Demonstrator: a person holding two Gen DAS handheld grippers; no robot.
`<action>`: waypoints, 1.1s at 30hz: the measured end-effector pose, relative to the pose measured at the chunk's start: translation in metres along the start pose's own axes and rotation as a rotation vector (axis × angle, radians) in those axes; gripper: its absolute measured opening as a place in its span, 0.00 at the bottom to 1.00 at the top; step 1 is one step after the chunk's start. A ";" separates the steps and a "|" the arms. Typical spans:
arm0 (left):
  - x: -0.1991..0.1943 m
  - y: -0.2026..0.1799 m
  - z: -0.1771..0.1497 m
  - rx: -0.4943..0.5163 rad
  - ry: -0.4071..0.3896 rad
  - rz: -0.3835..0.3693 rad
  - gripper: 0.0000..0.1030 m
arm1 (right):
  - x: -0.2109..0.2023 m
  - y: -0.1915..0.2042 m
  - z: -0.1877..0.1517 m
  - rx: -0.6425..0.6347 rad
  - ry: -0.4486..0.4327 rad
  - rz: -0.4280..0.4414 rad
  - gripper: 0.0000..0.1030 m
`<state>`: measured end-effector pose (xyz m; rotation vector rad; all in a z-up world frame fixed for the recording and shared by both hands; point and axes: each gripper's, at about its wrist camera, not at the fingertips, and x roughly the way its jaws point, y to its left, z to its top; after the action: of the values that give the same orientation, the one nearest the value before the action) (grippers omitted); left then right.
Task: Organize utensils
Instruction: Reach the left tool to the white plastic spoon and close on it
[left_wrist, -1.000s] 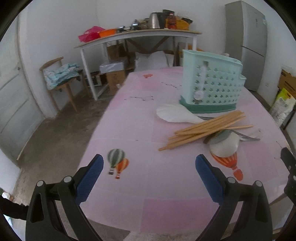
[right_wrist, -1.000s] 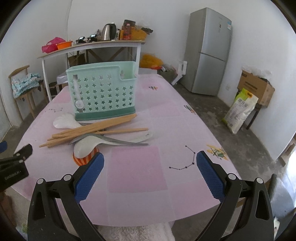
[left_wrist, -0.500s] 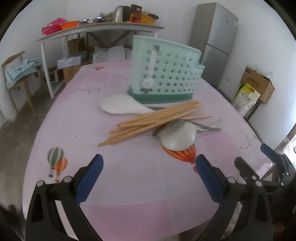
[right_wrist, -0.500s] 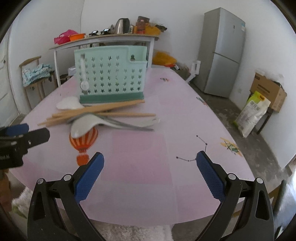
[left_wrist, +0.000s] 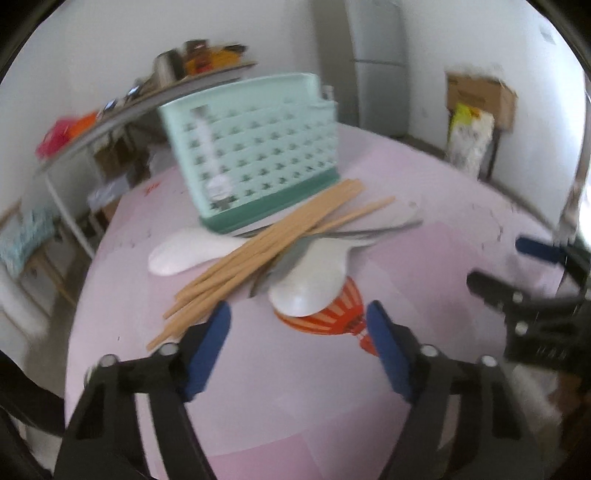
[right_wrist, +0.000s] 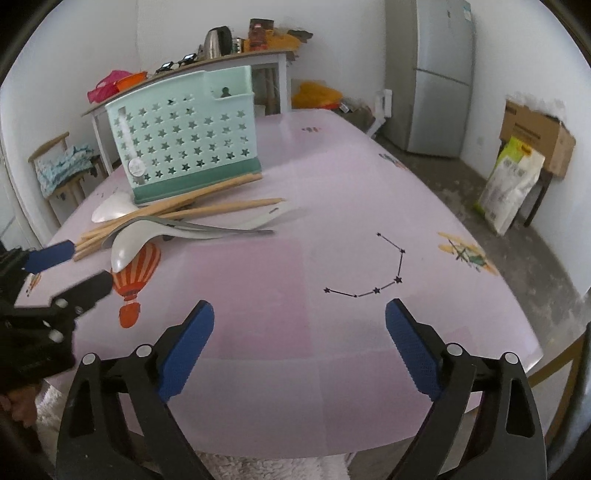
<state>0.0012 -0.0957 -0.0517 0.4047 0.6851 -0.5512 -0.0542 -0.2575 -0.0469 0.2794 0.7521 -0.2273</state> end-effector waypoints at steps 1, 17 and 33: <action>0.003 -0.004 0.001 0.024 0.007 0.012 0.59 | 0.000 -0.003 -0.001 0.013 0.003 0.007 0.82; 0.028 -0.032 0.008 0.323 -0.035 0.231 0.24 | 0.004 -0.012 0.001 0.061 -0.015 0.039 0.81; -0.012 -0.035 -0.001 0.282 -0.026 0.179 0.19 | -0.003 -0.014 0.000 0.105 -0.042 0.047 0.79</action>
<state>-0.0282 -0.1188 -0.0499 0.7144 0.5404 -0.4834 -0.0608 -0.2707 -0.0476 0.3898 0.6924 -0.2279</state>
